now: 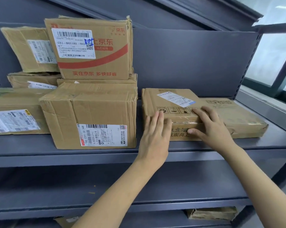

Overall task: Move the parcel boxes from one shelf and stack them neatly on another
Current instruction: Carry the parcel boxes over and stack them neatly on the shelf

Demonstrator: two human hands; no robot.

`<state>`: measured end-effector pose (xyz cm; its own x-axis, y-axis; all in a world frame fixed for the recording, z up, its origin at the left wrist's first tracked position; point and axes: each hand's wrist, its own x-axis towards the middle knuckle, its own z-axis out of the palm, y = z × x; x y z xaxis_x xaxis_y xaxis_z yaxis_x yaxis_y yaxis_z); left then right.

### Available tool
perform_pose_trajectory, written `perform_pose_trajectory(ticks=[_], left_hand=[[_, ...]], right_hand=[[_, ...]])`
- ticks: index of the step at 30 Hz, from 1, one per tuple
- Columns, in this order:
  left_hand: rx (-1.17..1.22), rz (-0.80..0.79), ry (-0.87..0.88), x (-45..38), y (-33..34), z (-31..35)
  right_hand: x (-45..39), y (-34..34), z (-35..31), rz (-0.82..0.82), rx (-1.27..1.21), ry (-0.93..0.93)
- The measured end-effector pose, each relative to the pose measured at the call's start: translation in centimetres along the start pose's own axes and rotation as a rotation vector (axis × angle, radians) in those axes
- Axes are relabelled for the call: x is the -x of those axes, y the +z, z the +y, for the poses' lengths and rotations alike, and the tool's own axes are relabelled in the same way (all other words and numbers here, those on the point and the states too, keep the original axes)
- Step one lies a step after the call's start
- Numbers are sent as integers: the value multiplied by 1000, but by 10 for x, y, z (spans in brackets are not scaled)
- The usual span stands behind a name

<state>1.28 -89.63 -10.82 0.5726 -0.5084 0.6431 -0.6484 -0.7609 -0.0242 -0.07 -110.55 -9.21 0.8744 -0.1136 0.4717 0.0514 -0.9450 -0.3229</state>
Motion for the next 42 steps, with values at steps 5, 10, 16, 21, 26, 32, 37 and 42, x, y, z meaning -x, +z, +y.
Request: perform_pose_trajectory(ticks=[5,10,16,21,26,32,37,42], left_hand=[[-83,-345,-104,-6,13,-7],[-55,-353,-209,-27,25,-17],[73,-350,-247,-34,31,-22],[86,-379,-263,-33,26,-23],[285,-303,-249,-29,9,-22],[497,-336,-221,-24,-9,9],[569,-405,-227,-14,-15,17],[610,-420,-232,-1,-23,18]], right_hand=[[-39,21,-3,-57,-41,-20],[-64,33,-5,-65,-52,-24],[-71,38,-8,-71,-5,-23],[-68,25,-8,-168,177,23],[-31,-8,32,-99,273,459],[15,-26,55,-150,518,454],[55,-43,42,-174,797,361],[82,-40,51,-32,633,223]])
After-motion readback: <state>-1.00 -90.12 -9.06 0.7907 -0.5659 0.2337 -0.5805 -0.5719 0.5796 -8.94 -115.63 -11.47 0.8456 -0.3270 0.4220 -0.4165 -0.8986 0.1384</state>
